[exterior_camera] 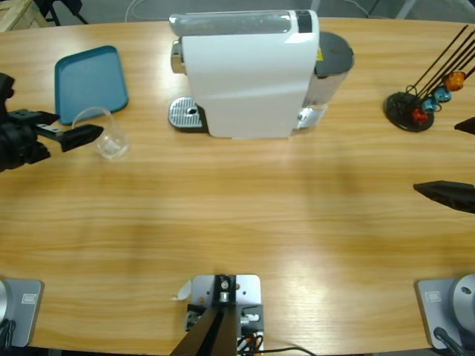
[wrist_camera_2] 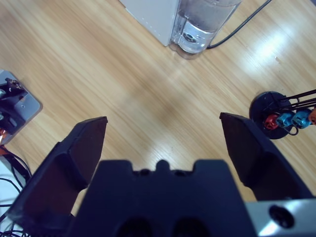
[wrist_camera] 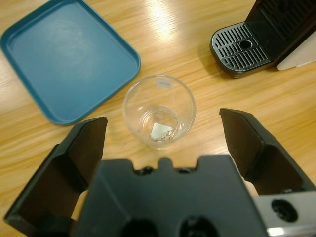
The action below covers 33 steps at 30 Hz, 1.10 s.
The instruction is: Pour coffee
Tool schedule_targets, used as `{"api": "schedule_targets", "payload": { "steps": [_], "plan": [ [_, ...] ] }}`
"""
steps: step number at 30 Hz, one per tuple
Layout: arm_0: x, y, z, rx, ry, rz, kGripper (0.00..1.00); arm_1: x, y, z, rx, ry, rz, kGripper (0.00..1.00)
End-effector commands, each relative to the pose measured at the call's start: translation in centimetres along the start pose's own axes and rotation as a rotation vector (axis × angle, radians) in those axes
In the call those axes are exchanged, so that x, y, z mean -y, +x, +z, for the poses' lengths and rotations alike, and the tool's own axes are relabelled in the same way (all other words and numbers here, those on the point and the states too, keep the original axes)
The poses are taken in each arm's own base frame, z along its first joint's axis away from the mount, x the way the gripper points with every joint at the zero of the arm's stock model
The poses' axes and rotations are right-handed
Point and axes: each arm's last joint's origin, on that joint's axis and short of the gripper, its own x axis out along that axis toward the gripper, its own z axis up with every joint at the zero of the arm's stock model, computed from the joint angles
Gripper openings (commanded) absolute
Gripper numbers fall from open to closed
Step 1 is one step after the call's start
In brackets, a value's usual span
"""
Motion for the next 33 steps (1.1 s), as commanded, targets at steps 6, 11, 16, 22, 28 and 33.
{"api": "schedule_targets", "payload": {
  "steps": [6,11,16,22,28,33],
  "plan": [
    [0.1,3.4,-2.1,-0.082,0.017,0.046,1.0,0.3,0.8,-0.7,-0.043,0.018,-0.038,1.0],
    [0.2,4.2,-2.8,-0.089,0.015,0.049,0.89,0.2,0.8,-0.7,-0.045,0.018,-0.038,1.0],
    [0.2,5.3,-3.9,-0.086,-0.018,0.051,0.751,0.2,1.1,-0.5,-0.057,0.017,-0.037,1.0],
    [0.0,5.5,-4.4,-0.047,-0.031,0.081,0.595,0.3,1.1,-0.4,-0.059,0.022,-0.04,1.0],
    [0.0,5.4,-3.9,0.007,-0.045,0.09,0.824,0.3,1.4,-0.3,-0.067,0.028,-0.039,1.0],
    [-0.1,3.9,-4.1,0.066,-0.044,0.048,0.996,0.3,1.4,-0.3,-0.067,0.028,-0.039,1.0]
  ]
}}
